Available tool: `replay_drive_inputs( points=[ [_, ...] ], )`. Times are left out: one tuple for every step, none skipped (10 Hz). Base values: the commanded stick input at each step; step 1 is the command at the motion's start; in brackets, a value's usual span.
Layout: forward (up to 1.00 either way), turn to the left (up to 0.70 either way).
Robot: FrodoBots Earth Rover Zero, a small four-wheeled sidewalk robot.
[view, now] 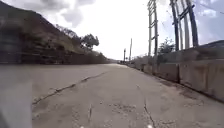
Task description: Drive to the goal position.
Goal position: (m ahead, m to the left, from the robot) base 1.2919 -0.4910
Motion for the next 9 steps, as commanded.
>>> replay_drive_inputs(
  points=[
    [0.7,0.0],
    [0.7,0.0],
    [0.7,0.0],
    [0.7,0.0],
    [0.7,0.0],
    [0.7,0.0],
    [0.7,0.0],
    [0.7,0.0],
    [0.7,0.0]
  ],
)
